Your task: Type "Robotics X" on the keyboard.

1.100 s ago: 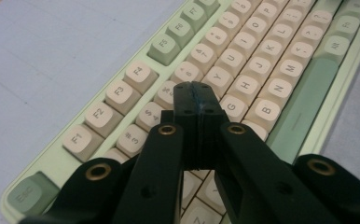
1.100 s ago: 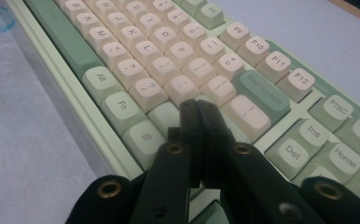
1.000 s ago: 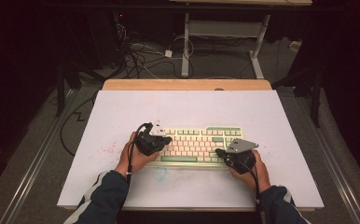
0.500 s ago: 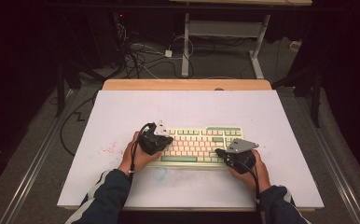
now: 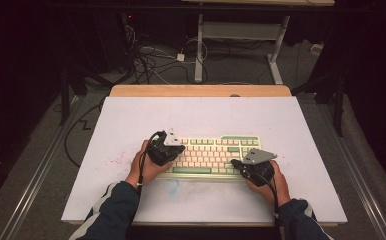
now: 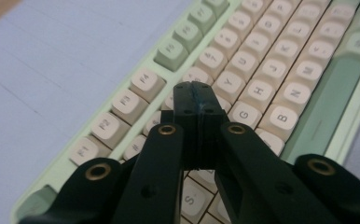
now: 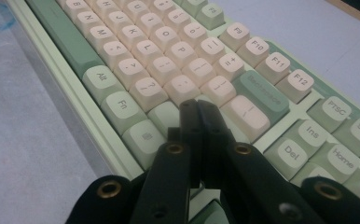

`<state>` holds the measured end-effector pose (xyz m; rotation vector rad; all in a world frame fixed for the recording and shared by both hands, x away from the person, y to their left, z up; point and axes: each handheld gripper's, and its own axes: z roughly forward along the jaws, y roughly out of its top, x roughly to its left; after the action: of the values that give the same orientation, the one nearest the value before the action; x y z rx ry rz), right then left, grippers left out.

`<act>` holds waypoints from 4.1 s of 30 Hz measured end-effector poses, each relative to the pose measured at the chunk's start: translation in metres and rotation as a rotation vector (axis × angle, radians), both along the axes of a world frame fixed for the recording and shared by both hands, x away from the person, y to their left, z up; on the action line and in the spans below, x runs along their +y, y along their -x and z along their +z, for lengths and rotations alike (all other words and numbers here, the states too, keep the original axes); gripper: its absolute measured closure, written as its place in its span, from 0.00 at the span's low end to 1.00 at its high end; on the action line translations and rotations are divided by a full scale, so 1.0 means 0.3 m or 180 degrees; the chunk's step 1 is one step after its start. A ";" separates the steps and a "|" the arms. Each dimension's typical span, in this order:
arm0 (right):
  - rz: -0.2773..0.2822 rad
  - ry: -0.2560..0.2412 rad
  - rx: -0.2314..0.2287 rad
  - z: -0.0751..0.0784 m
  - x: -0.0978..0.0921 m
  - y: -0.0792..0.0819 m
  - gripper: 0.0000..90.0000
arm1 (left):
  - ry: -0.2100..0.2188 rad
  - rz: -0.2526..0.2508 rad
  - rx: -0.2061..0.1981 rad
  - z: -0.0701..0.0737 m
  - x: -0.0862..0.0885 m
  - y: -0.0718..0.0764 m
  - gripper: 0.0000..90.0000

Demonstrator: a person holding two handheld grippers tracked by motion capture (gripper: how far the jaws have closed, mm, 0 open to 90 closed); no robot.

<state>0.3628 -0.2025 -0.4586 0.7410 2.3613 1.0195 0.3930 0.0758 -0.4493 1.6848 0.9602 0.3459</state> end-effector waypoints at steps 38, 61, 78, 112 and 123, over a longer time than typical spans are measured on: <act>0.0080 -0.0288 -0.0070 0.089 0.106 -0.057 1.00 | 0.0321 0.0497 -0.0562 -0.081 0.369 0.270 0.20; 0.0088 0.0073 0.0175 0.028 0.241 -0.144 1.00 | 0.0170 0.0419 -0.0508 -0.101 0.354 0.268 0.21; 0.0125 -0.0300 0.0017 0.093 0.190 -0.090 1.00 | 0.0170 0.0415 -0.0481 -0.102 0.349 0.264 0.21; -0.0413 -0.0698 -0.0682 0.046 -0.088 0.143 0.19 | 0.0220 0.0374 -0.0406 -0.080 0.319 0.257 0.41; -0.0355 -0.0619 -0.0668 0.031 -0.069 0.153 0.20 | 0.0343 0.0125 -0.0141 -0.006 0.245 0.204 0.97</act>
<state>0.3168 -0.2232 -0.4493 0.7852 2.0410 1.2266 0.3317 0.1494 -0.4512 1.5562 0.9637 0.3500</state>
